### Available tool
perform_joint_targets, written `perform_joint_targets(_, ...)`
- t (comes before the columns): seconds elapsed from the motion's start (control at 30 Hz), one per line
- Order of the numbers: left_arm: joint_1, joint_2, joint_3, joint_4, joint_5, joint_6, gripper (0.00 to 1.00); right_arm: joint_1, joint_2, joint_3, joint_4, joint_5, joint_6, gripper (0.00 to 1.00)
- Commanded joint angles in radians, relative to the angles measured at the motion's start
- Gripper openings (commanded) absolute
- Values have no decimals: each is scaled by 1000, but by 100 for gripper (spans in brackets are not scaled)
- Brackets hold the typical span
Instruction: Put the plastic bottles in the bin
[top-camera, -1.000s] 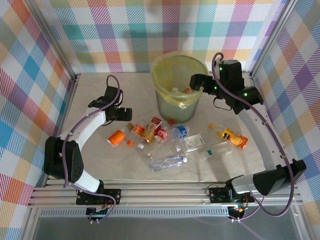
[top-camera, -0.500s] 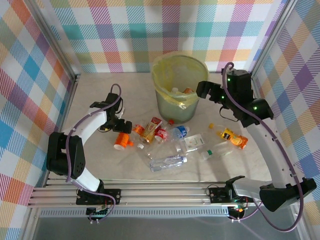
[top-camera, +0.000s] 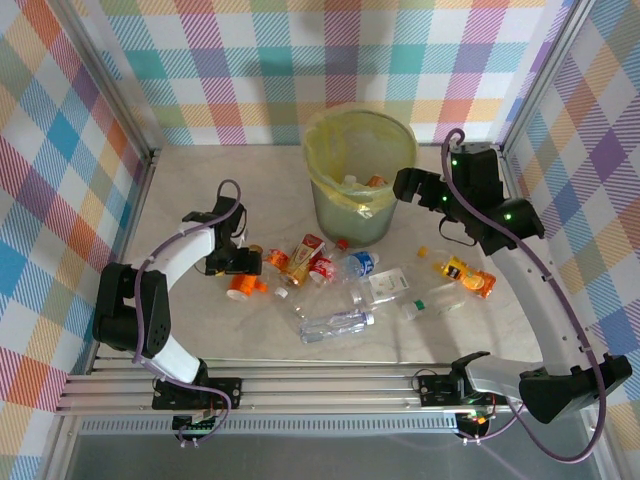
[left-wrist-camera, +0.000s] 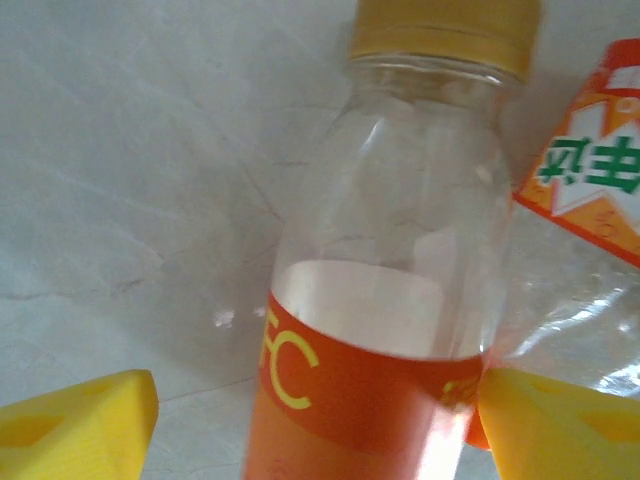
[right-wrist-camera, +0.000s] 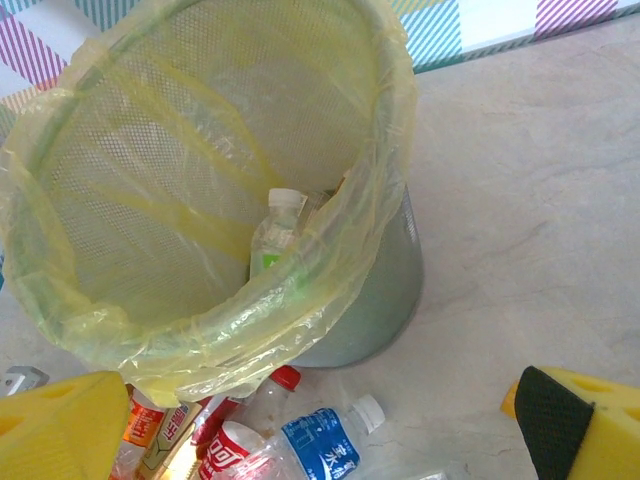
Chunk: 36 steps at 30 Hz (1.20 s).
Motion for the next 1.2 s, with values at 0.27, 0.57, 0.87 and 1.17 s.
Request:
perform_joint_targets(0.27, 17, 49, -51, 46, -118, -126, 78, -4, -16, -16, 17, -4, 0, 100)
perform_joint_targets(0.57, 22, 121, -29, 115, -103, -153, 69, -3, -15, -35, 12, 13, 3, 100)
perform_joint_targets(0.87, 22, 110, -10, 126, -154, -166, 52, -2, -61, -76, -12, 43, -59, 100)
perform_joint_targets(1.17, 22, -36, 34, 115, -187, -174, 39, -5, -104, -126, -61, 213, -61, 100)
